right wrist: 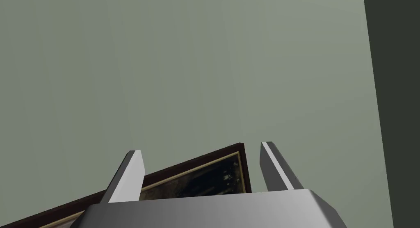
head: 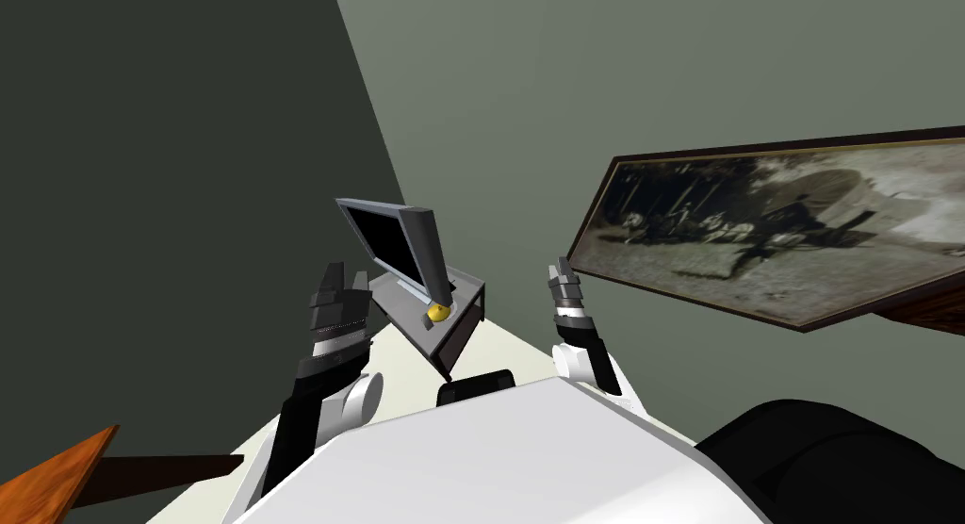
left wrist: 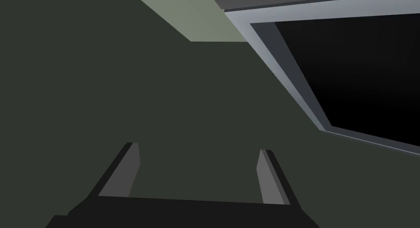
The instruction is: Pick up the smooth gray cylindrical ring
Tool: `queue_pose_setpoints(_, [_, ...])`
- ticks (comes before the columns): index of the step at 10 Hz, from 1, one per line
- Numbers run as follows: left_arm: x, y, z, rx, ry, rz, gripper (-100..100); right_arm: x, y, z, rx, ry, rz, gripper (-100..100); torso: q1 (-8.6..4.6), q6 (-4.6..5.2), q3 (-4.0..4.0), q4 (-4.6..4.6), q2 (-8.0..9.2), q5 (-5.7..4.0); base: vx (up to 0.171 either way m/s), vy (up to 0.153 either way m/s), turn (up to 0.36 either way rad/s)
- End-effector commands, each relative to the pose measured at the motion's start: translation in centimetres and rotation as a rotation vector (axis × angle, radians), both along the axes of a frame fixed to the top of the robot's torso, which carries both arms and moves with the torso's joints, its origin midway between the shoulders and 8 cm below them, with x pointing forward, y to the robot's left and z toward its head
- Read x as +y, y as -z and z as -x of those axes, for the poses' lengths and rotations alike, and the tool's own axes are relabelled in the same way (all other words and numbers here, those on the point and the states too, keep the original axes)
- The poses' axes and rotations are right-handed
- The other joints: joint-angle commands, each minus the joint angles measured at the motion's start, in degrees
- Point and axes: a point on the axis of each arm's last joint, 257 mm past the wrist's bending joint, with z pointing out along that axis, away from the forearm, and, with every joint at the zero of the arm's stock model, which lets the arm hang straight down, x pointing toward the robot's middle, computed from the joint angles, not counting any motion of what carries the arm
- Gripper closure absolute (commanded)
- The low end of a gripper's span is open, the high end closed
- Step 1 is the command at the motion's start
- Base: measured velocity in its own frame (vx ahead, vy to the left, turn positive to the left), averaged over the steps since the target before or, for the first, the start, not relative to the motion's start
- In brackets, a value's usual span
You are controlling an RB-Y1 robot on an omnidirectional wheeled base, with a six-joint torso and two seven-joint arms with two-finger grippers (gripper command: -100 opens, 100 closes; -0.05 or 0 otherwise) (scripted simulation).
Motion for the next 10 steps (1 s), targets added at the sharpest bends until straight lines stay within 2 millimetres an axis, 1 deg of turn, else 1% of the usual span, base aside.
queue_pose_setpoints(1, [0.2, 1.6, -1.1, 0.054, 0.001, -0.030, -100, 0.0, 0.0, 0.0, 0.000, 0.000, 0.000, 0, 0.00, 0.00, 0.00, 0.00, 0.00, 0.00, -0.015, 0.013, 0.020])
queue_pose_setpoints(3, [0.6, 3.4, -2.2, 0.108, -0.003, -0.051, -100, 0.0, 0.0, 0.0, 0.000, 0.000, 0.000, 0, 0.13, 0.00, 0.03, 0.01, 0.05, 0.03, -0.020, 0.033, 0.010])
queue_pose_setpoints(5, [1.2, 5.7, -3.6, 0.176, -0.012, -0.072, -100, 0.0, 0.0, 0.0, 0.000, 0.000, 0.000, 0, 0.13, 0.00, 0.04, 0.02, 0.07, 0.03, -0.022, 0.026, 0.009])
queue_pose_setpoints(7, [2.1, 8.5, -5.0, 0.255, -0.026, -0.091, -100, 0.0, 0.0, 0.0, 0.000, 0.000, 0.000, 0, 0.12, -0.01, 0.04, 0.01, 0.06, 0.03, -0.018, 0.020, 0.007])
queue_pose_setpoints(10, [3.6, 13.3, -7.0, 0.389, -0.050, -0.116, -100, 0.0, 0.0, 0.0, 0.000, 0.000, 0.000, 0, 0.13, 0.00, 0.03, 0.01, 0.05, 0.03, -0.017, 0.024, 0.001])
